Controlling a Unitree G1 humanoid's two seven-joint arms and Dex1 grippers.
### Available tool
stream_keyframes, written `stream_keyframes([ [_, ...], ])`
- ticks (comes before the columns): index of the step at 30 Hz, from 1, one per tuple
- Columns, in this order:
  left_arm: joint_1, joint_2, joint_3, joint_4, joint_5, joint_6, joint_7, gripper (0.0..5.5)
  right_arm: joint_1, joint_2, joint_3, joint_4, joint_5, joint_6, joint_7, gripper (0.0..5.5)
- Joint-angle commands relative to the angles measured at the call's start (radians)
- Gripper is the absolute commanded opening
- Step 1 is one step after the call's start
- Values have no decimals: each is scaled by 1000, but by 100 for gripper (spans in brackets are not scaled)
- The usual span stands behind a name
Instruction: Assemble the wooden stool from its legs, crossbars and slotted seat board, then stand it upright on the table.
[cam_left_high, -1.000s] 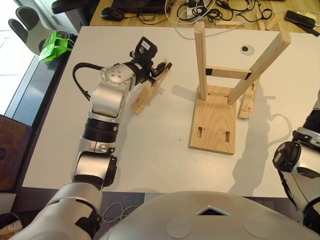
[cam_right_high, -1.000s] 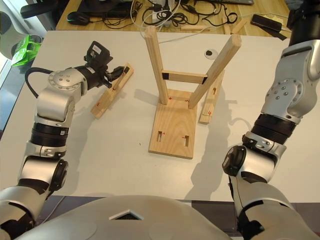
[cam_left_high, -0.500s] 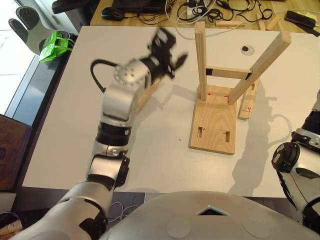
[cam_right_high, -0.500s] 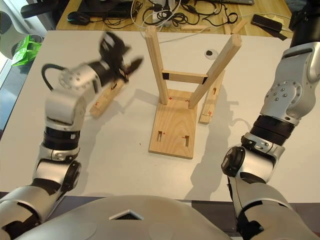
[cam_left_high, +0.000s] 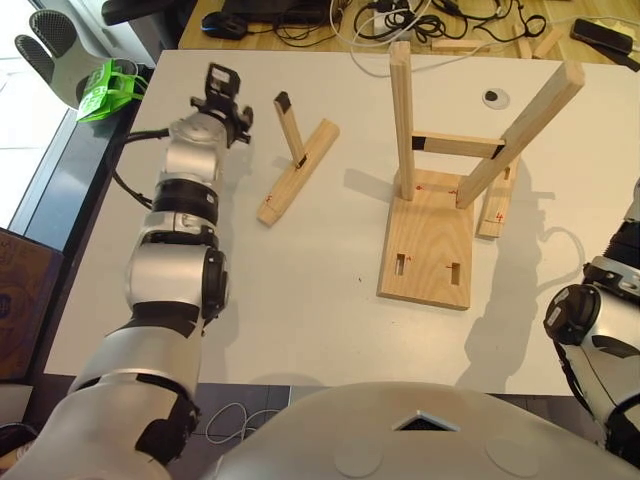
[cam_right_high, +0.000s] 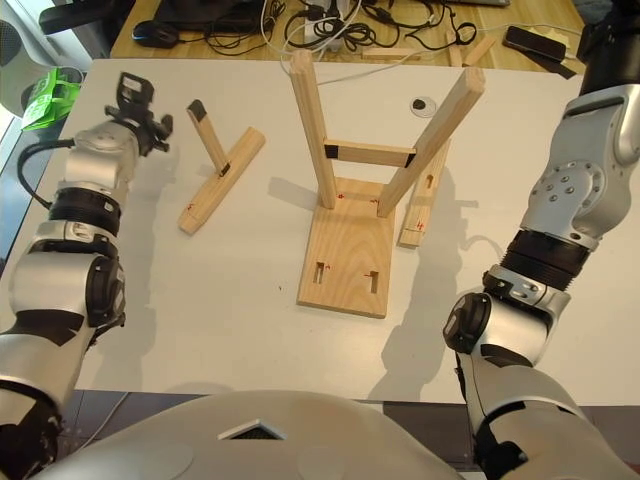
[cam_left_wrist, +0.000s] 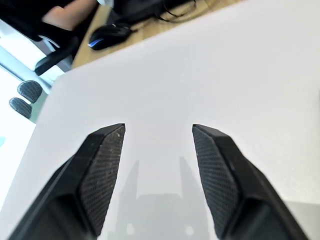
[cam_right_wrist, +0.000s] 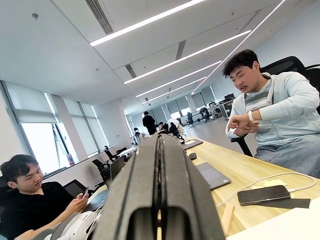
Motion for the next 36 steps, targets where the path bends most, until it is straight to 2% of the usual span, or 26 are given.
stream_keyframes([
  [1, 47, -62, -43, -135, -27, -18, -125, 249, -11, -2, 5, 2, -4, 9, -1, 0],
  [6, 161, -101, -102, -400, -44, 23, -221, 249, -11, -3, 5, 3, 1, 12, -3, 0],
  [11, 297, -104, -205, -741, -50, 167, -327, 249, -9, -2, 2, 2, 2, 11, -6, 0],
  [16, 279, -81, -235, -828, -10, 270, -311, 249, -5, 4, 1, -2, 2, 5, -9, 0],
  [20, 29, -48, -244, -507, 71, 206, -276, 249, 21, 11, -4, -19, -7, -12, -15, 0],
  [24, -263, -85, -247, -97, 76, 117, -370, 249, 52, 25, -5, -40, -19, -29, -25, 0],
  [28, -488, -134, -233, 160, 75, 109, -451, 249, 85, 38, -15, -61, -24, -48, -37, 0],
  [31, -554, -164, -263, 252, 117, 108, -466, 249, 102, 49, -20, -73, -25, -63, -45, 0],
  [36, -496, -205, -307, 317, 186, 146, -460, 249, 121, 67, -16, -84, -24, -82, -55, 0],
])
